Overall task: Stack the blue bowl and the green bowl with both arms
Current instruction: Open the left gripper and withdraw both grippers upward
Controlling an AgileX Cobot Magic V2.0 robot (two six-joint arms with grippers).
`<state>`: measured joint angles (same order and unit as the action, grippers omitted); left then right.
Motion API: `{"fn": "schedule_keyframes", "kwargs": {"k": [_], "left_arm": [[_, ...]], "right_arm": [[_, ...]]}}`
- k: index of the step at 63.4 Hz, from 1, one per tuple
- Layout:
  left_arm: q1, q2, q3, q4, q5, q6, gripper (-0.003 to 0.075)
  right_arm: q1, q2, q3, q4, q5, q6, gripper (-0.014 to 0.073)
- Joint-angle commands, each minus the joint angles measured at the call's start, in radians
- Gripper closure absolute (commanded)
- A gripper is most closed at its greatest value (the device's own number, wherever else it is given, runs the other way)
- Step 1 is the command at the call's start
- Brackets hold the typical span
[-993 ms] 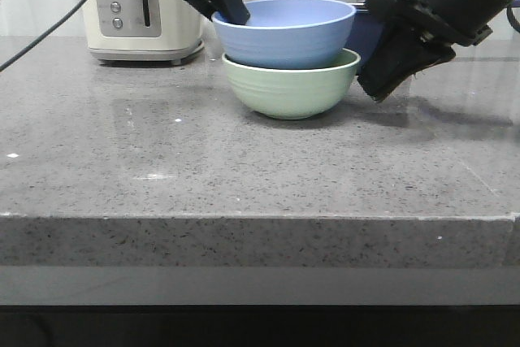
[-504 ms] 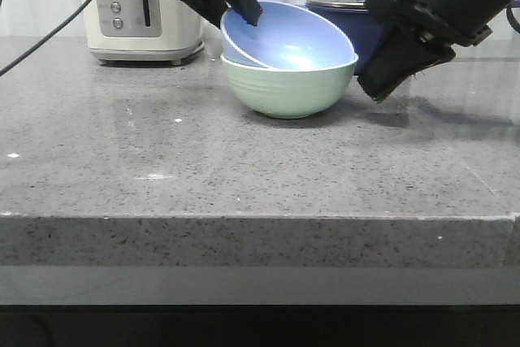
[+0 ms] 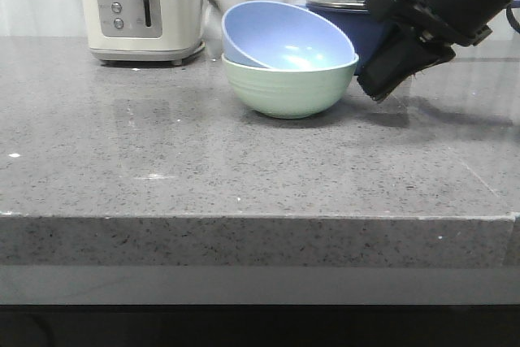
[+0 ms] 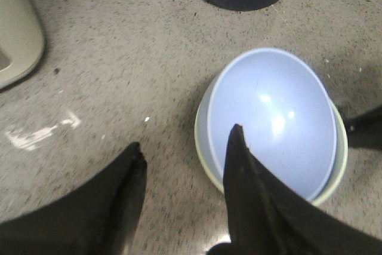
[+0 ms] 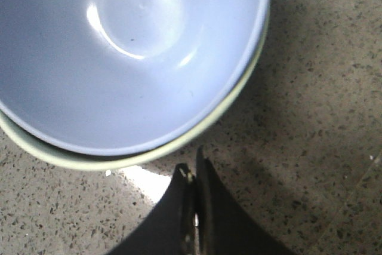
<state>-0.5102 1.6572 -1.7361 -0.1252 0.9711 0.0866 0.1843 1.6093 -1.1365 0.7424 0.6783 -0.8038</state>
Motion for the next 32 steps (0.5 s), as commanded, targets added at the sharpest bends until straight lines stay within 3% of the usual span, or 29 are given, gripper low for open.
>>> {"fn": "schedule_keyframes", "kwargs": {"k": [1,32], "left_arm": [[-0.006,-0.137,0.078,0.006,-0.09,-0.011,0.0405],[-0.006,-0.605,0.621,0.14,-0.107,-0.013,0.0405]], "right_arm": [[-0.001,-0.038,-0.023,0.037,-0.018,-0.014,0.0657],[-0.004,-0.037,-0.024,0.029,-0.009,-0.014,0.0657]]}}
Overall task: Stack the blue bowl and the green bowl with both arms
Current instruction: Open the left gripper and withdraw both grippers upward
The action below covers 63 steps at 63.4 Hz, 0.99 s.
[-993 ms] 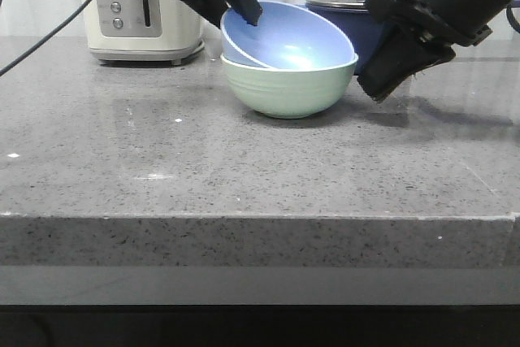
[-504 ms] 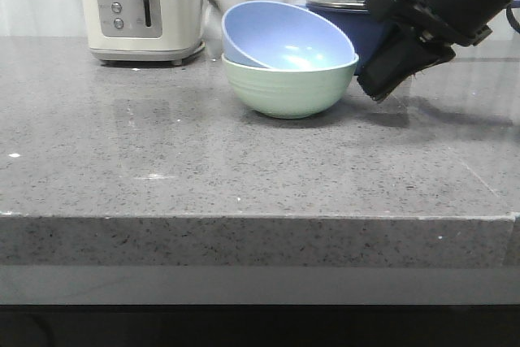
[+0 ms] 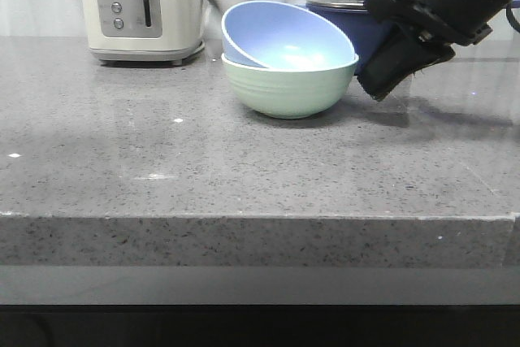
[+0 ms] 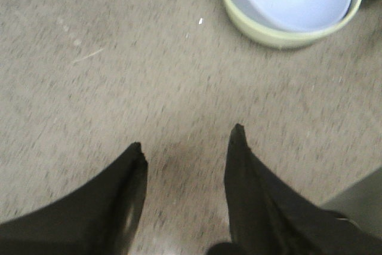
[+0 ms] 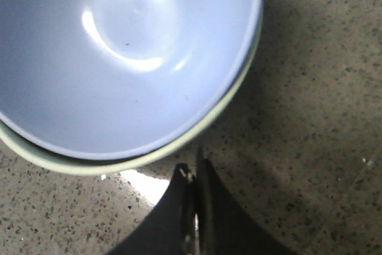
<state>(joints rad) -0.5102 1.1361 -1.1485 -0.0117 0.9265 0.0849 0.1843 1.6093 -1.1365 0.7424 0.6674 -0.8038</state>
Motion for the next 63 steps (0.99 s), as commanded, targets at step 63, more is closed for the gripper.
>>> {"fn": "schedule_keyframes", "kwargs": {"k": [63], "left_arm": [[0.165,-0.338,0.154,0.059,-0.048,-0.118,0.0405]], "right_arm": [[-0.004,-0.839,0.218,-0.574,0.247,0.719,0.0655]]}}
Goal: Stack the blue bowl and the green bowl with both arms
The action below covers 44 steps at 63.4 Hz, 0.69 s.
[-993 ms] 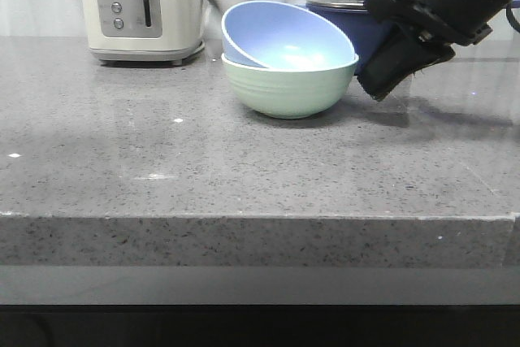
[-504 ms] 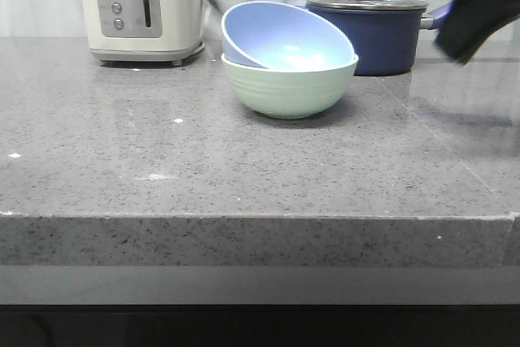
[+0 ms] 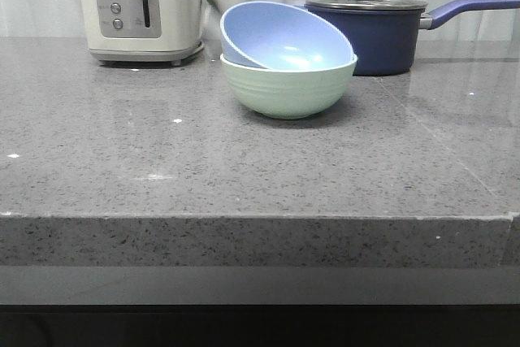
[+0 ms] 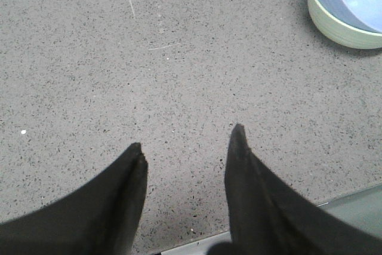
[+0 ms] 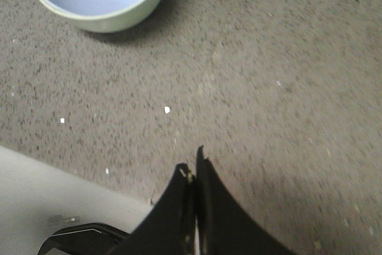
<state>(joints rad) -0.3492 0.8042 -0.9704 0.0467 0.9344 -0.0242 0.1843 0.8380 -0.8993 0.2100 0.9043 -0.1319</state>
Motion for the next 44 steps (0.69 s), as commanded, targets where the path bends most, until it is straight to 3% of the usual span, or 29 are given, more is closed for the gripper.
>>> {"fn": "schedule_keyframes", "kwargs": {"k": [1,23,38,44], "left_arm": [[0.004,-0.006,-0.024,0.001,-0.056,-0.009,0.0405],[0.004,-0.006,-0.024,0.001,-0.056,-0.009,0.042],[0.004,-0.006,-0.024,0.001,-0.047,-0.007,0.0714],[0.004,-0.006,-0.024,0.001,-0.05,-0.007,0.074]], "right_arm": [[-0.004,-0.078,-0.018,-0.05,0.02,0.056,0.0655],[-0.004,-0.3,0.058,-0.074,0.047,0.097,0.0657],[-0.004,-0.314,0.059,-0.074,0.033,0.096,0.0657],[-0.004,-0.314,0.059,-0.074,0.033,0.096,0.0657]]}}
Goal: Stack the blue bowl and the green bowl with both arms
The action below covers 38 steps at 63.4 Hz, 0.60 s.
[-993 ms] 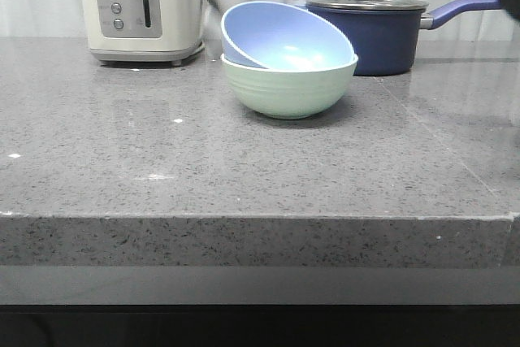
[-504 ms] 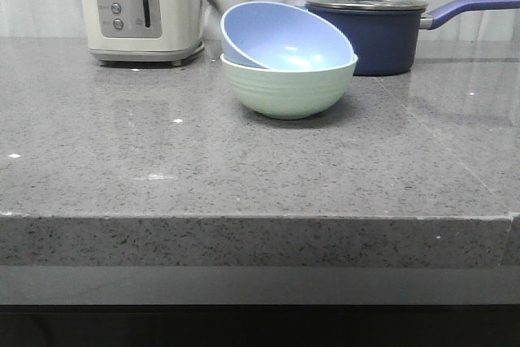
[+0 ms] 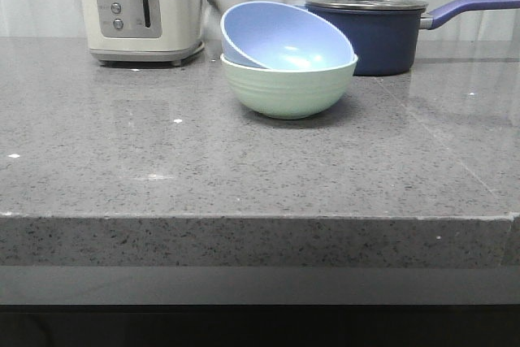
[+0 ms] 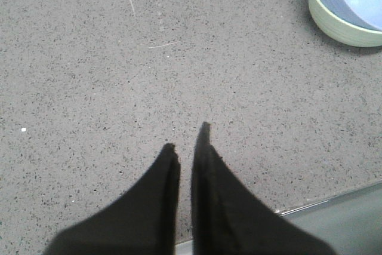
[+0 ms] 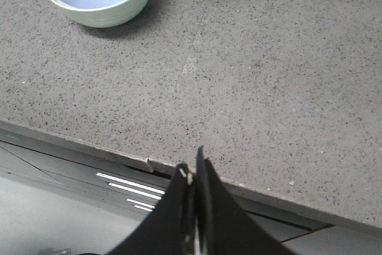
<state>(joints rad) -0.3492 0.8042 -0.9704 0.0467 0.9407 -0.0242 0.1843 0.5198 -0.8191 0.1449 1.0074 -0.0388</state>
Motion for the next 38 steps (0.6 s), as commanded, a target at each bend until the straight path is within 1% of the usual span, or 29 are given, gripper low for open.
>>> {"fn": "schedule_keyframes", "kwargs": {"k": [1,28,33,38], "left_arm": [[0.004,-0.006,-0.024,0.001,-0.056,-0.007,0.074],[-0.008,-0.027,-0.012,-0.001,-0.068,-0.007,0.074],[-0.001,-0.074,0.02,-0.005,-0.104,-0.007,0.074],[0.031,-0.142,0.074,0.002,-0.185,-0.005,0.074]], "right_arm": [[-0.004,0.004,-0.021,-0.009,-0.07,0.003,0.0657],[-0.004,0.004,-0.021,-0.009,-0.07,0.003,0.0657],[-0.004,0.004,-0.021,-0.009,-0.07,0.003,0.0657],[-0.004,0.004,-0.021,-0.009,-0.07,0.003,0.0657]]}}
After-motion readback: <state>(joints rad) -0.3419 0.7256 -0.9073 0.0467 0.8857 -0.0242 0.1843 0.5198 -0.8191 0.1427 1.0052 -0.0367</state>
